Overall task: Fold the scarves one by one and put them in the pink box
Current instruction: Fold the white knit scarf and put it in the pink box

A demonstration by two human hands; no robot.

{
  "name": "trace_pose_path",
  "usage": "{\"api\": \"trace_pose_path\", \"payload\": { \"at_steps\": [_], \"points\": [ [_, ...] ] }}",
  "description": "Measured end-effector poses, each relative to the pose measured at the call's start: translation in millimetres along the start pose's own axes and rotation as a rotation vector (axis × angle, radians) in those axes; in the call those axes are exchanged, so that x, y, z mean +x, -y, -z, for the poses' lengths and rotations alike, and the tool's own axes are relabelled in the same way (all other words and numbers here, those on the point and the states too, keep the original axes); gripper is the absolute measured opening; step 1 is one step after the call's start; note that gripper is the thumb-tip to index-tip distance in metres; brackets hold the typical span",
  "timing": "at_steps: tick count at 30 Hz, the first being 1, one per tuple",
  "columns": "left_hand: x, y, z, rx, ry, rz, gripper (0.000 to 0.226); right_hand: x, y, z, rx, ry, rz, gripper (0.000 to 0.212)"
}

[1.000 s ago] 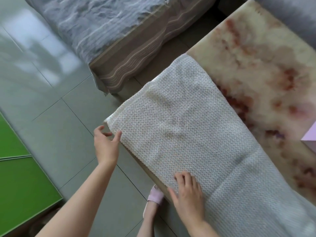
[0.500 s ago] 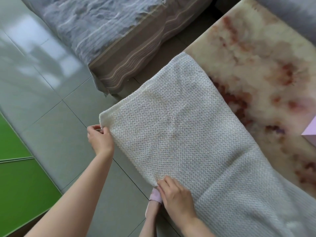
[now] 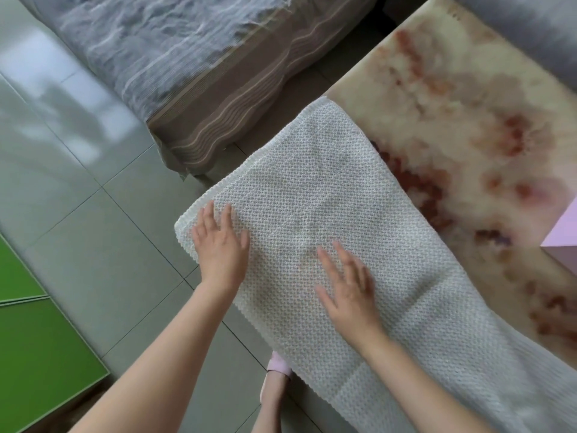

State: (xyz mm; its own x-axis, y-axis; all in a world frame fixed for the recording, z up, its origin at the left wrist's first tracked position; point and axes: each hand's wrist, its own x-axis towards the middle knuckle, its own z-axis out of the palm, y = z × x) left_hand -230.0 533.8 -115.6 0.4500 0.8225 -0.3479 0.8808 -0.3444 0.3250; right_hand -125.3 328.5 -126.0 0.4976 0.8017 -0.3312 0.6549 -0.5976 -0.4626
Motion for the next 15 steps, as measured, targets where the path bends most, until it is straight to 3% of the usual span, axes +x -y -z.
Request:
{"api": "trace_pose_path", "payload": {
  "at_steps": [3,6,9,13,15],
  "points": [
    [-1.6,-34.7,2.9,-0.026,0.009,-0.139,0.057,19.2,-33.4,33.8,0.106,-0.409,-0.252,0.052],
    [-8.4,-78.6,-9.5,-0.015,0.08,-0.335,0.055,32.9,-88.5,68.6,0.184,-0.579,-0.627,0.038],
    [-19.4,-127.8,-31.0,-0.021,0.217,-0.472,0.056,28.4,-139.6,95.2,0.23,-0.555,-0.743,0.032],
    [-31.8,-177.5,-58.3,0.059,0.381,-0.59,0.061,12.9,-165.9,110.7,0.434,-0.271,-0.744,0.011],
    [-33.5,-191.9,-69.9,0.125,0.432,-0.601,0.063,7.7,-166.8,113.5,0.417,-0.144,-0.709,0.016]
  ]
}}
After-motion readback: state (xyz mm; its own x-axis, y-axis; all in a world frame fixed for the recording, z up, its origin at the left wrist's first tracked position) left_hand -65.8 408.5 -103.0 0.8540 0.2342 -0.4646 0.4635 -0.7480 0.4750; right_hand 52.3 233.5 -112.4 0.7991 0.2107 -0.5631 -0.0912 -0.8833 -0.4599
